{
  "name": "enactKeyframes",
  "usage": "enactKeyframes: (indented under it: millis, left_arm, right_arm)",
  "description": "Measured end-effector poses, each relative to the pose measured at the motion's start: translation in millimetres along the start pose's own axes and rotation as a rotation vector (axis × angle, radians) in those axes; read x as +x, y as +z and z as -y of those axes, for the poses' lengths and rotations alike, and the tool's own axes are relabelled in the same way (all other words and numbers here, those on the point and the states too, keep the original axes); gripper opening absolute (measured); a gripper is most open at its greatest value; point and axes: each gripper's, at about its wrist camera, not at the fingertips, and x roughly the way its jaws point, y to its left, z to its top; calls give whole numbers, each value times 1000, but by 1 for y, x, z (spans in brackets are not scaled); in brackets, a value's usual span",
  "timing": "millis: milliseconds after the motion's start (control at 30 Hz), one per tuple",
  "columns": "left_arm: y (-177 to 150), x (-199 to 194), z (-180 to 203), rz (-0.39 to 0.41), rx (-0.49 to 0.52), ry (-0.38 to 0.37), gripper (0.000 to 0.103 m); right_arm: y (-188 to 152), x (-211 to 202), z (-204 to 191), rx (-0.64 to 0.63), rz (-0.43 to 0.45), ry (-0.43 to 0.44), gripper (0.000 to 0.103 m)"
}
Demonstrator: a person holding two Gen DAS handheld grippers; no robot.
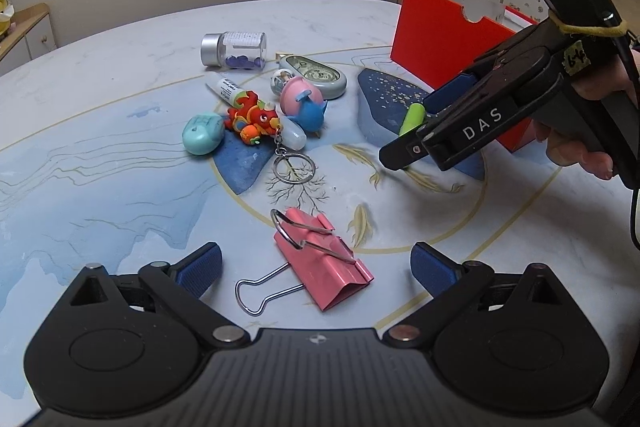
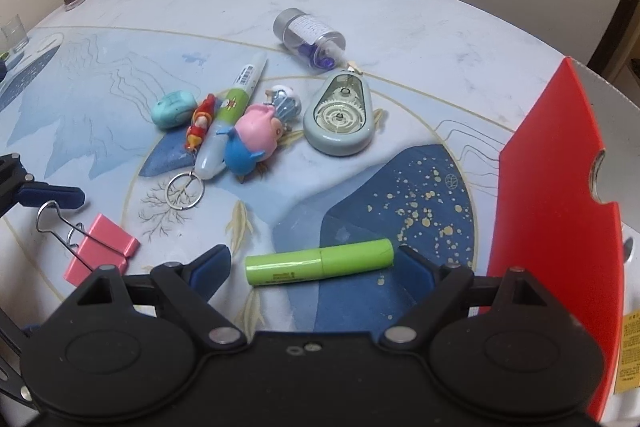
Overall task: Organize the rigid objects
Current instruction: 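Close left gripper on pink binder clip while right gripper grasps green highlighter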
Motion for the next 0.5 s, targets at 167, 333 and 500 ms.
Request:
enactKeyframes:
  millis: [167, 333, 500]
  left_arm:
    - [1, 1, 1, 8, 12, 10, 85]
    - [2, 0, 4, 18, 35, 23, 63]
    - [2, 0, 7, 26, 41, 47, 48]
  right_arm:
    - [0, 5, 0, -27, -12, 9, 83]
    - [-2, 7, 3, -12, -18, 21, 78]
    - [-4, 3, 2, 1, -7, 17, 65]
